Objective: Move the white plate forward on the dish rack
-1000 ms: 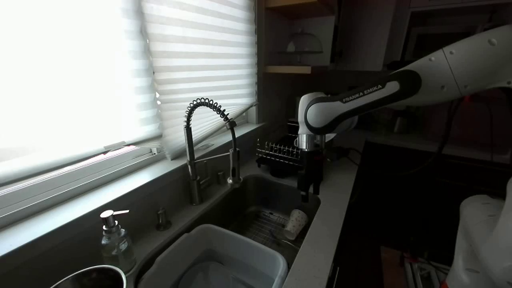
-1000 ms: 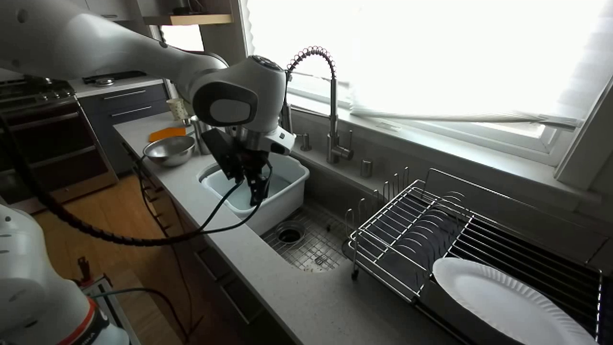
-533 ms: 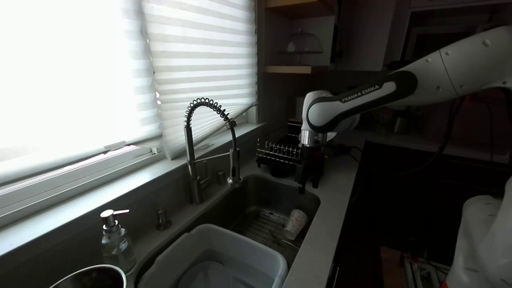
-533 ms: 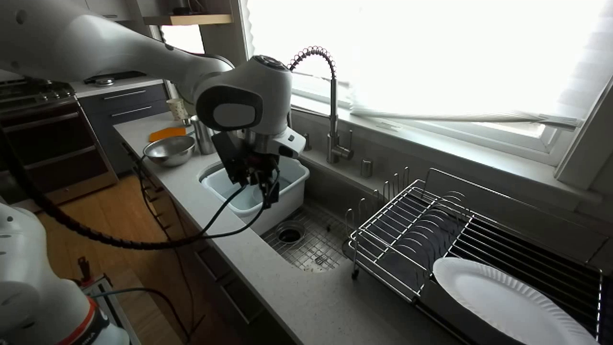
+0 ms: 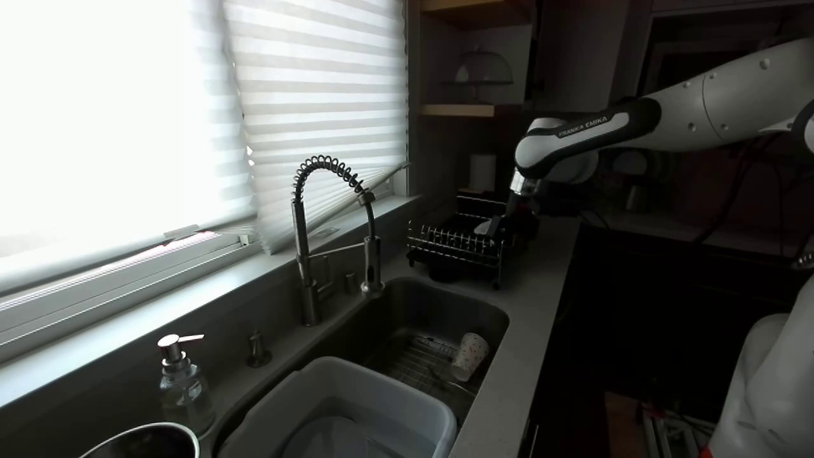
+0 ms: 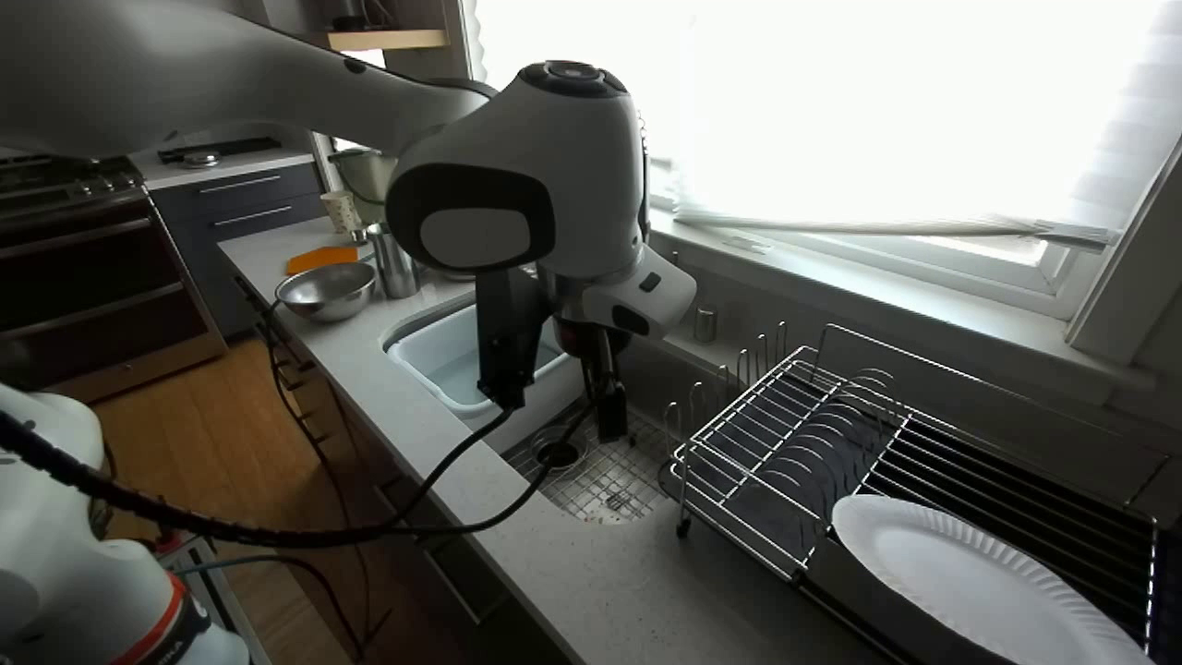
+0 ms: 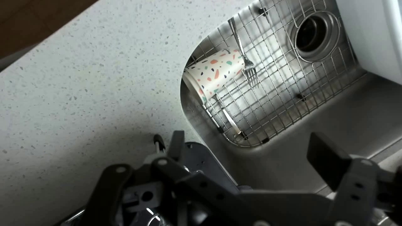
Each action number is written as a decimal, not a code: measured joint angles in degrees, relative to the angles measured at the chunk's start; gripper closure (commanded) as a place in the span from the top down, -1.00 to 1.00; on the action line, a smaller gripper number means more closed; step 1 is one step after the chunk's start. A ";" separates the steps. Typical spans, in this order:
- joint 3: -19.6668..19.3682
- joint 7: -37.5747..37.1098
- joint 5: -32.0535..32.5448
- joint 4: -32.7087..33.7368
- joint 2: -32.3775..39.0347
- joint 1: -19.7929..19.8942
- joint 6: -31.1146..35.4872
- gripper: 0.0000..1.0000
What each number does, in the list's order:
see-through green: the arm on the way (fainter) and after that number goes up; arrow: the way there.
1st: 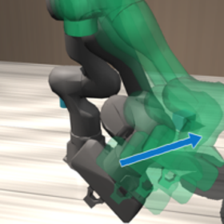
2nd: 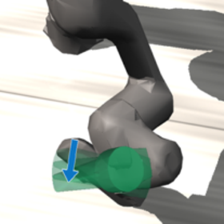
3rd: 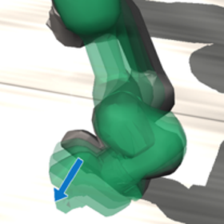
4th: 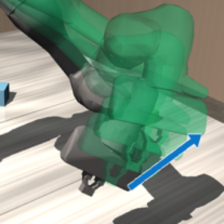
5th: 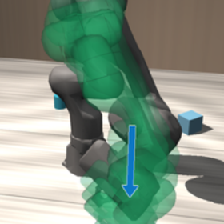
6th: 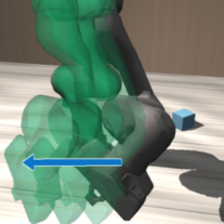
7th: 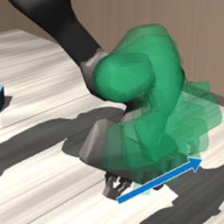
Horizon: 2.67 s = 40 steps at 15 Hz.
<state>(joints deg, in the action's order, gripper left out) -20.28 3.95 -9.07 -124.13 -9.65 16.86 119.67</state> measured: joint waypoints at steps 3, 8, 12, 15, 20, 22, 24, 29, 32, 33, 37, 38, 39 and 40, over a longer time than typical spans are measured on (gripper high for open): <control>0.77 -0.05 0.00 -0.29 0.19 -0.28 0.00 1.00; 0.76 -0.46 0.07 0.35 0.23 0.04 0.43 1.00; -0.97 -1.40 1.34 5.18 -0.15 2.57 2.87 1.00; -3.42 -2.56 1.98 8.95 0.39 5.12 5.78 1.00; -8.13 -2.85 0.39 13.46 5.38 8.16 9.84 1.00; -9.38 -2.80 -1.24 15.21 8.29 9.19 11.29 1.00; -9.89 -2.80 -3.12 16.70 11.16 10.18 12.67 1.00; -9.60 -2.82 -6.72 19.11 17.66 11.78 16.00 1.00; -9.13 -2.90 -8.08 20.51 20.29 12.65 16.25 1.00; -8.94 -2.90 -8.54 20.92 20.89 13.01 16.25 0.84; -7.78 -2.89 -10.87 22.26 22.49 14.52 16.28 -0.03; -7.48 -2.89 -11.48 22.43 22.72 14.84 16.30 -0.20; -7.16 -2.89 -12.02 22.58 22.91 15.18 16.31 -0.34; -6.83 -2.89 -12.42 22.72 23.09 15.53 16.31 -0.48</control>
<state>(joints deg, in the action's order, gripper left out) -27.11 1.06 -21.49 -101.40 13.44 32.39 135.98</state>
